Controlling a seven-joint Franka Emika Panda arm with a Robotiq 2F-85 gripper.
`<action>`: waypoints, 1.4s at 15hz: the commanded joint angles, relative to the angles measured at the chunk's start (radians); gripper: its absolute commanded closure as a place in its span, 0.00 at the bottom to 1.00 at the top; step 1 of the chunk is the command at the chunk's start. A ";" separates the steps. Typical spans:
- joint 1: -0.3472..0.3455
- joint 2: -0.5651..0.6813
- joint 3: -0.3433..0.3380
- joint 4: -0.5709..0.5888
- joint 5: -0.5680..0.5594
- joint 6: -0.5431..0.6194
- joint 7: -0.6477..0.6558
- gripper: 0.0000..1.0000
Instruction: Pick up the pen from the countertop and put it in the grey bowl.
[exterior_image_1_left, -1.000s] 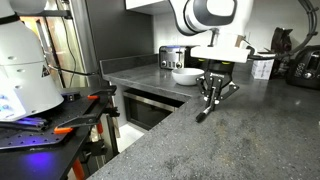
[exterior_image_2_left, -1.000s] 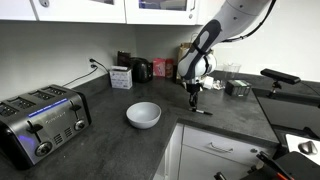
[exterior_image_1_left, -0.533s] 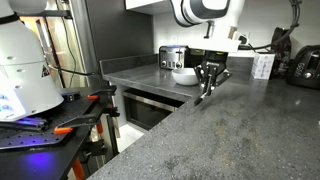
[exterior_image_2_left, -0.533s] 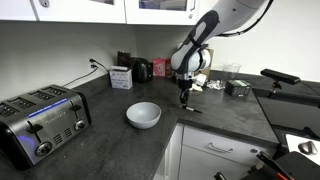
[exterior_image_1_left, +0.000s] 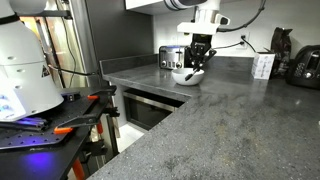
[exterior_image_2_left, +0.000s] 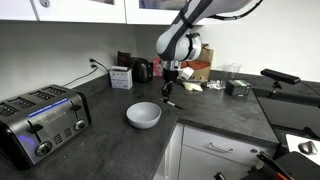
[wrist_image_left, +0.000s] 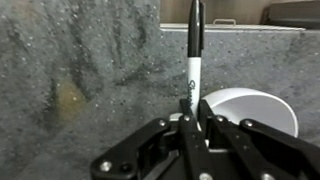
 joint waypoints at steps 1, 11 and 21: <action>0.037 -0.044 0.014 -0.045 0.024 0.044 -0.023 0.97; 0.192 -0.024 0.050 -0.024 -0.035 0.127 0.011 0.97; 0.126 -0.104 0.049 -0.056 0.041 -0.002 0.040 0.17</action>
